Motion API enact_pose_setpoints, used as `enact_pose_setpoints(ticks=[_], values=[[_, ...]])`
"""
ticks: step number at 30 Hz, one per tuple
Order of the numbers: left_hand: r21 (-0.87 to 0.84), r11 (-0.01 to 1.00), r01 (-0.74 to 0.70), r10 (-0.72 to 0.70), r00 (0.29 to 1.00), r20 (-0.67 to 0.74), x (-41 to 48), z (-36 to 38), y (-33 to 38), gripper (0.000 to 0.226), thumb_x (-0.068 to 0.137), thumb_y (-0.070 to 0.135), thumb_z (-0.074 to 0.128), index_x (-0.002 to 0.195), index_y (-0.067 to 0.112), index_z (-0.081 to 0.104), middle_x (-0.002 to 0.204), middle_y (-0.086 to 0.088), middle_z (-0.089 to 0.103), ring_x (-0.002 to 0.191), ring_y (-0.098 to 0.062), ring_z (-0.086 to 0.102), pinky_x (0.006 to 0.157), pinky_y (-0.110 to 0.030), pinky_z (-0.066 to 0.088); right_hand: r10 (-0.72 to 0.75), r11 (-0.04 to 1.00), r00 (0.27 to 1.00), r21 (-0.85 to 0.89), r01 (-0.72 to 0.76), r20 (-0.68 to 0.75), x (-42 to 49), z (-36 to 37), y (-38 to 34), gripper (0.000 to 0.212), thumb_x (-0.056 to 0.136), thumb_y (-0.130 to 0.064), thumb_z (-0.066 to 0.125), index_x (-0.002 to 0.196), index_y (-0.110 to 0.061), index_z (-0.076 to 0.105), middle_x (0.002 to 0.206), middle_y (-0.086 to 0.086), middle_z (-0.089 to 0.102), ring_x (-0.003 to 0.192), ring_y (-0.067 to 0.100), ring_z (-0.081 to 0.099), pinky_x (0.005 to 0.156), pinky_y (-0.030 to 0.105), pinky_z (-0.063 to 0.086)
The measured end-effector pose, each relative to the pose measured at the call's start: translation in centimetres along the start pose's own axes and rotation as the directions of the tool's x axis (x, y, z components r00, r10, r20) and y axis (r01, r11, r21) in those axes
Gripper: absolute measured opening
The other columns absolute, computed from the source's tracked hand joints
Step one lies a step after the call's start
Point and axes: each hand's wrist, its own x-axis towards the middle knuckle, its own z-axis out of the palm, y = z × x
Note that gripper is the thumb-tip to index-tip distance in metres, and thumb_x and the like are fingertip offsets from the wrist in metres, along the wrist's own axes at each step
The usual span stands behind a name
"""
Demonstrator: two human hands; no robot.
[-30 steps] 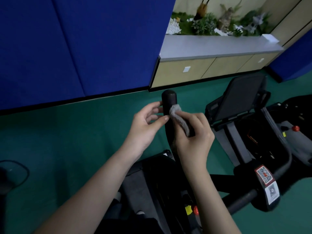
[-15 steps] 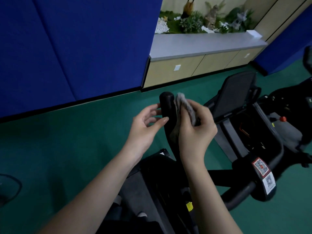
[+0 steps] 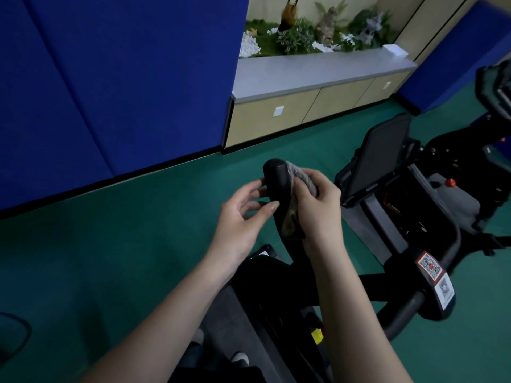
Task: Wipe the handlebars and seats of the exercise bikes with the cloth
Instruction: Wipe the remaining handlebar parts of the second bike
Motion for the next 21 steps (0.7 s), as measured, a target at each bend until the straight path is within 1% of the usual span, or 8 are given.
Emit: enact_pose_setpoints(ticks=[4, 6, 10, 12, 15, 17, 19, 21], values=[[-0.008, 1.000, -0.001, 0.001, 1.000, 0.006, 0.2, 0.0, 0.0, 0.037, 0.085, 0.010, 0.068, 0.105, 0.038, 0.059, 0.103, 0.011, 0.063, 0.085, -0.001, 0.062, 0.079, -0.018, 0.051, 0.013, 0.999, 1.000, 0.040, -0.013, 0.002, 1.1, 0.6, -0.5, 0.016, 0.091, -0.008, 0.056, 0.087, -0.016, 0.069, 0.081, 0.003, 0.071, 0.079, 0.016, 0.066, 0.078, 0.038, 0.054], [0.000, 1.000, 0.005, -0.005, 1.000, 0.017, 0.3, -0.2, -0.2, 0.034, 0.085, 0.012, 0.068, 0.110, 0.034, 0.059, 0.105, 0.009, 0.064, 0.088, -0.001, 0.063, 0.081, -0.017, 0.051, 0.007, 1.000, 1.000, 0.006, -0.008, 0.023, 0.5, -0.1, 0.2, 0.015, 0.091, -0.008, 0.056, 0.090, -0.014, 0.069, 0.083, 0.004, 0.072, 0.083, 0.019, 0.067, 0.081, 0.041, 0.053], [0.037, 0.999, 0.027, -0.029, 0.999, 0.039, 0.6, -0.4, -0.1, 0.035, 0.086, 0.015, 0.068, 0.117, 0.026, 0.058, 0.114, 0.001, 0.064, 0.100, -0.013, 0.063, 0.092, -0.031, 0.052, 0.018, 0.999, 0.999, -0.043, -0.016, 0.028, -0.7, -1.0, 1.2, 0.016, 0.091, -0.008, 0.057, 0.092, -0.015, 0.071, 0.084, 0.002, 0.073, 0.085, 0.019, 0.069, 0.085, 0.045, 0.054], [0.036, 0.999, 0.025, -0.026, 0.999, 0.042, 0.6, -0.4, 0.1, 0.034, 0.086, 0.014, 0.068, 0.116, 0.027, 0.058, 0.115, 0.000, 0.063, 0.101, -0.016, 0.063, 0.093, -0.032, 0.051, -0.001, 1.000, 1.000, -0.019, 0.001, 0.004, -0.1, -0.4, 0.6, 0.016, 0.090, -0.005, 0.056, 0.092, -0.013, 0.071, 0.086, 0.005, 0.073, 0.086, 0.021, 0.069, 0.085, 0.045, 0.054], [0.039, 0.999, 0.024, -0.026, 0.998, 0.051, 0.6, -0.6, 0.1, 0.033, 0.086, 0.013, 0.069, 0.112, 0.031, 0.058, 0.111, 0.006, 0.062, 0.097, -0.007, 0.063, 0.088, -0.022, 0.051, -0.047, 0.999, 0.999, -0.012, 0.047, -0.013, 0.7, 0.2, -0.3, 0.017, 0.091, -0.004, 0.055, 0.091, -0.011, 0.070, 0.086, 0.005, 0.072, 0.086, 0.020, 0.067, 0.085, 0.042, 0.054], [0.024, 0.999, 0.027, -0.029, 0.998, 0.050, 0.7, -0.6, 0.0, 0.033, 0.085, 0.012, 0.069, 0.112, 0.028, 0.057, 0.110, 0.007, 0.062, 0.092, -0.002, 0.062, 0.086, -0.017, 0.050, -0.057, 0.996, 0.998, -0.067, 0.057, 0.005, 0.1, -0.2, 0.0, 0.016, 0.091, -0.006, 0.055, 0.093, -0.011, 0.070, 0.085, 0.002, 0.072, 0.084, 0.015, 0.067, 0.082, 0.038, 0.053], [0.021, 0.999, 0.038, -0.039, 0.998, 0.043, 0.7, -0.6, 0.0, 0.034, 0.085, 0.012, 0.068, 0.115, 0.025, 0.057, 0.111, 0.004, 0.063, 0.094, -0.003, 0.062, 0.088, -0.020, 0.051, -0.060, 0.984, 0.998, -0.169, 0.063, 0.023, -1.0, -1.1, 0.7, 0.016, 0.091, -0.008, 0.055, 0.094, -0.014, 0.070, 0.083, -0.005, 0.072, 0.082, 0.008, 0.067, 0.078, 0.032, 0.053], [0.025, 0.999, 0.040, -0.041, 0.998, 0.041, 0.6, -0.6, 0.0, 0.034, 0.086, 0.013, 0.068, 0.115, 0.026, 0.058, 0.112, 0.005, 0.063, 0.095, -0.005, 0.062, 0.089, -0.024, 0.051, -0.094, 0.974, 0.996, -0.205, 0.093, 0.004, -2.1, -1.5, 0.9, 0.018, 0.090, -0.007, 0.057, 0.092, -0.020, 0.070, 0.081, -0.014, 0.071, 0.080, -0.001, 0.065, 0.074, 0.021, 0.051]])
